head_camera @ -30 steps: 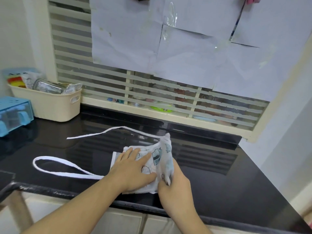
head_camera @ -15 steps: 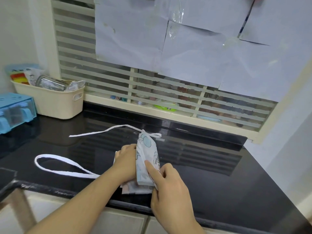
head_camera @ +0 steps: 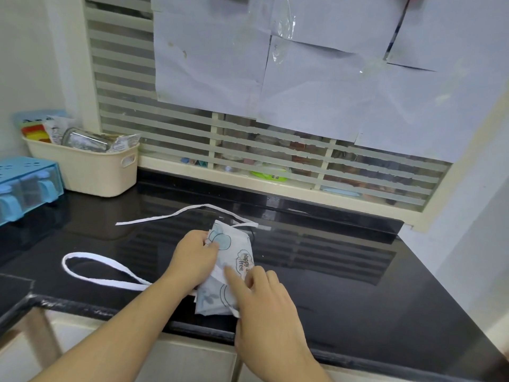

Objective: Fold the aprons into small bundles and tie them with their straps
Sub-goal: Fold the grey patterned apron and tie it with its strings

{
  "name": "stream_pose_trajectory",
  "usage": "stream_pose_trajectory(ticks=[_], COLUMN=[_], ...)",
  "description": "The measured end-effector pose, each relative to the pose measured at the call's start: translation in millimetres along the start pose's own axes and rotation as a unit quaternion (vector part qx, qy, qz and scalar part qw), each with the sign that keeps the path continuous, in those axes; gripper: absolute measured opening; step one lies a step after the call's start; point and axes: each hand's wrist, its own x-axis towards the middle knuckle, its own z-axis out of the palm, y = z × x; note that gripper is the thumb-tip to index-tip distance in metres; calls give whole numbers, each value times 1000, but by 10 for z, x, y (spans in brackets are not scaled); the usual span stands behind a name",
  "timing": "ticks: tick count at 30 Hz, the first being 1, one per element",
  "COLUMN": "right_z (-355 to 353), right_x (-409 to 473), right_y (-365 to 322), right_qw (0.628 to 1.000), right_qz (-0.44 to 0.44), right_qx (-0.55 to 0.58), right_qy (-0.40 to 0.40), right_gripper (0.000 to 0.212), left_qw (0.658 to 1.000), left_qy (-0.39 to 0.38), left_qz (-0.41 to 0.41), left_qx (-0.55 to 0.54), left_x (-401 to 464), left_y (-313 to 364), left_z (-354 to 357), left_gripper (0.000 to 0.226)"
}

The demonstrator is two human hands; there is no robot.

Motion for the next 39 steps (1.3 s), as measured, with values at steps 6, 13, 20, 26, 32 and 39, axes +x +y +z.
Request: stream_pose_trajectory(ticks=[6,13,20,26,32,39], right_z=[145,58,-471,-322,259,215], right_x=[-153,-117,-25,498,641,635], right_y=[-28,-46,89,252,323,270], right_qw=[995,999,971,966,988,986], right_qz=[19,17,1,81,65,86], right_qx=[78,37,193,239,115,83], right_qy=[60,33,-144,60,-75,-113], right_gripper=[59,57,37,44,57,57], left_qw=[996,938,840,873,884,863], left_qy=[47,92,-173,-174,-159,-177], left_qz=[39,278,313,243,197,187], left_qx=[70,185,409,385,393,435], left_x=[113,-147,-158,-207,-199,-148], left_y=[-107,141,-165,-108,-142,-158], left_z=[77,-13,83,118,139,141], left_gripper=[6,40,66,60,63,80])
